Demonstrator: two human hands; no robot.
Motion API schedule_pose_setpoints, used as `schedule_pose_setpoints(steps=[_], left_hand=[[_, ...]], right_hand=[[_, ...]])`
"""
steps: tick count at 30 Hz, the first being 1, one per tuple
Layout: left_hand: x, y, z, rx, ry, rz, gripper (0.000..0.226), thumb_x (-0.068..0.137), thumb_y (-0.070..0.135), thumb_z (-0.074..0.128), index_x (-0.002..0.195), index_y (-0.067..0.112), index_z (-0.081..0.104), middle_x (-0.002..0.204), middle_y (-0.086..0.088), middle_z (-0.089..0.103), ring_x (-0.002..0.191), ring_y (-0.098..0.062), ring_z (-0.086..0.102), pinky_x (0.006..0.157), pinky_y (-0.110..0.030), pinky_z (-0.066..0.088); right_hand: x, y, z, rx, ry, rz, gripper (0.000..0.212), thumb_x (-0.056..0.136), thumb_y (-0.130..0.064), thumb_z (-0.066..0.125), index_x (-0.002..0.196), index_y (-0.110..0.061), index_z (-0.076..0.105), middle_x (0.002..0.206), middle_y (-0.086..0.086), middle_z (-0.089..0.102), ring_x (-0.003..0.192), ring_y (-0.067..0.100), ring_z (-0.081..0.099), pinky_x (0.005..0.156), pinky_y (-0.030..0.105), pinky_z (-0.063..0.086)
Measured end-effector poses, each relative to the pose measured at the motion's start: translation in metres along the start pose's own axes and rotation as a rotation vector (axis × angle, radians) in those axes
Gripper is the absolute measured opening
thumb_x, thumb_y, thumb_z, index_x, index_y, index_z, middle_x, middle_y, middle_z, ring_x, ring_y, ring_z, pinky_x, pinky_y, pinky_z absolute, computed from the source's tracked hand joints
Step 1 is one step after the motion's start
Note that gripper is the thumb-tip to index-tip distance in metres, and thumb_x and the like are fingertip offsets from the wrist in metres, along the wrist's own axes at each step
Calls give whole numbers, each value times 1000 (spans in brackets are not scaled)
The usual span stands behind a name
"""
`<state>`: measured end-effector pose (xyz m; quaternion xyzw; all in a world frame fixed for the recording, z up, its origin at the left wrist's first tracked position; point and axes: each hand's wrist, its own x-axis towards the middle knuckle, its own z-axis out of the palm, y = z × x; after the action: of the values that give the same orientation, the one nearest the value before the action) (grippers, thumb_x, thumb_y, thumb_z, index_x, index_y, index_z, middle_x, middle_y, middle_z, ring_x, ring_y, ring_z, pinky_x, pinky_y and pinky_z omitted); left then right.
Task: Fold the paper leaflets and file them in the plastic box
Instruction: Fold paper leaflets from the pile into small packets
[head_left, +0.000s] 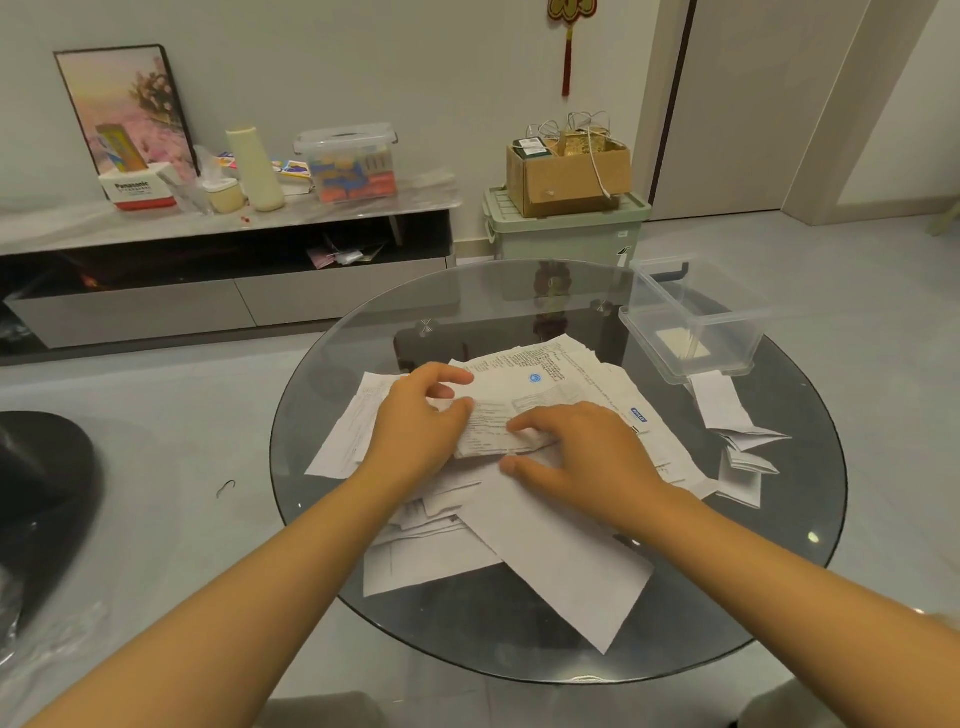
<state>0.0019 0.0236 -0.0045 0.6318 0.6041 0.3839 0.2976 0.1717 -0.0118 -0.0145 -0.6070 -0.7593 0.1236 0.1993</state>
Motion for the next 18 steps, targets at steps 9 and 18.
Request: schedule_pose_setpoints(steps=[9, 18], left_hand=[[-14, 15, 0, -276, -176, -32, 23, 93, 13, 49, 91, 20, 71, 102, 6, 67, 79, -7, 65, 70, -21, 51], [-23, 13, 21, 46, -282, 195, 26, 95, 25, 51, 121, 26, 51, 109, 11, 57, 90, -5, 58, 74, -12, 45]], right_hand=[[-7, 6, -9, 128, 115, 81, 23, 92, -23, 52, 101, -27, 72, 93, -4, 72, 87, 19, 60, 73, 32, 50], [-5, 24, -18, 263, 40, 318, 27, 92, -26, 54, 117, -16, 59, 105, 6, 66, 92, 23, 60, 79, 34, 50]])
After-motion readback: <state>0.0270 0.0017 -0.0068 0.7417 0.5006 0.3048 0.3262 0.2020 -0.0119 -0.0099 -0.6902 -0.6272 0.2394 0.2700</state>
